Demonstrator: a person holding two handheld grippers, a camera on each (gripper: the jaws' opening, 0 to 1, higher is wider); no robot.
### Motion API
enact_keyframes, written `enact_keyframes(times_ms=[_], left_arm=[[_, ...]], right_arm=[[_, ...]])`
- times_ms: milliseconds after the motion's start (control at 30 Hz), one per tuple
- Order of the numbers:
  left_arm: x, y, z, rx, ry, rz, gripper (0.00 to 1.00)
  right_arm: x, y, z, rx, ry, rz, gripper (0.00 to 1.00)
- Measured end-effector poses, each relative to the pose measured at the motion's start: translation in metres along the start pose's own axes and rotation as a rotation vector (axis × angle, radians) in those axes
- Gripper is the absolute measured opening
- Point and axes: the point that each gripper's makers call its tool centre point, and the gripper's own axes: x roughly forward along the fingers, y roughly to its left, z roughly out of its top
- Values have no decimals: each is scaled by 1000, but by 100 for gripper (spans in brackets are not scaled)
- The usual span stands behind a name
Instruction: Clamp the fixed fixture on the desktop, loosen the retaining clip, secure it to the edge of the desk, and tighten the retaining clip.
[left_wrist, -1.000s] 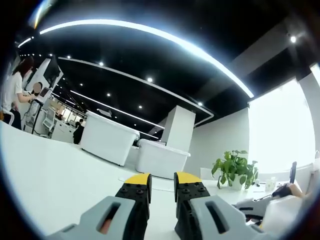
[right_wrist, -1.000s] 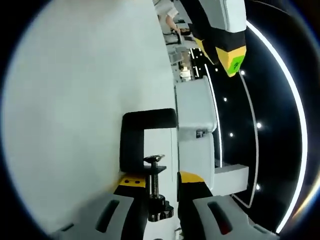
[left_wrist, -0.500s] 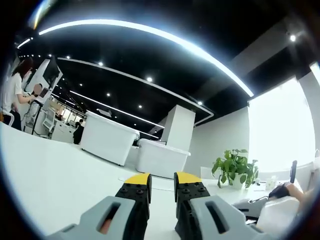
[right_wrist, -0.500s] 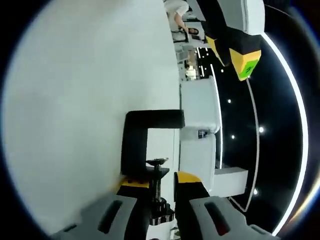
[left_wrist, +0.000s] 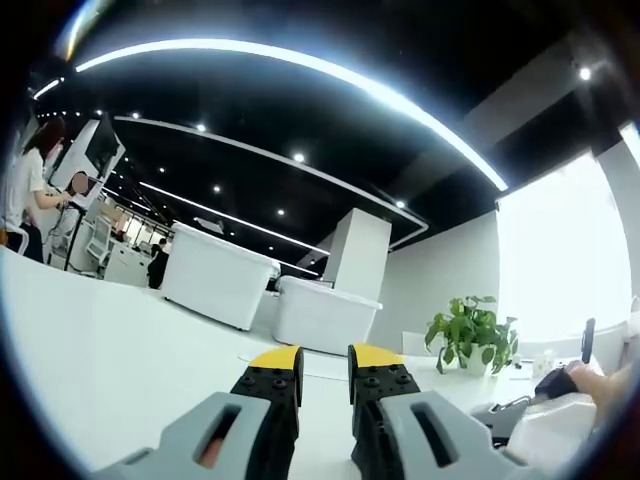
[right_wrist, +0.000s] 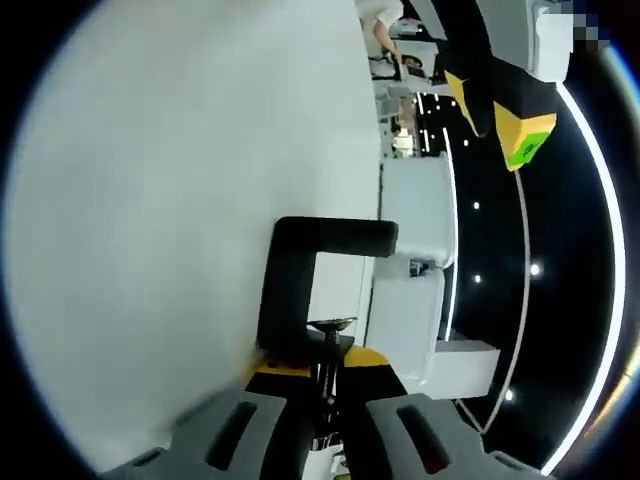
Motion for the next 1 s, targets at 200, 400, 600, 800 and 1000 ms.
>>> enact_keyframes(times_ms=[200,400,600,800,1000], left_arm=[[-1,-1,0,1,2,0,19],[3,1,-1,4,9,-4,19],[5,0,-2,8,13,-7,19],[5,1,-3,14,16,-7,18],[4,0,-4,22,18,-5,18]], right_arm=[[1,0,0,-46,15,-1,7],[1,-1,0,14,1,-18,6],[-1,-3,-4,156,18,-26,4],[-2,-4,-2,204,-42,-31,3],[-6,-7,-3,300,-70,-50,3]])
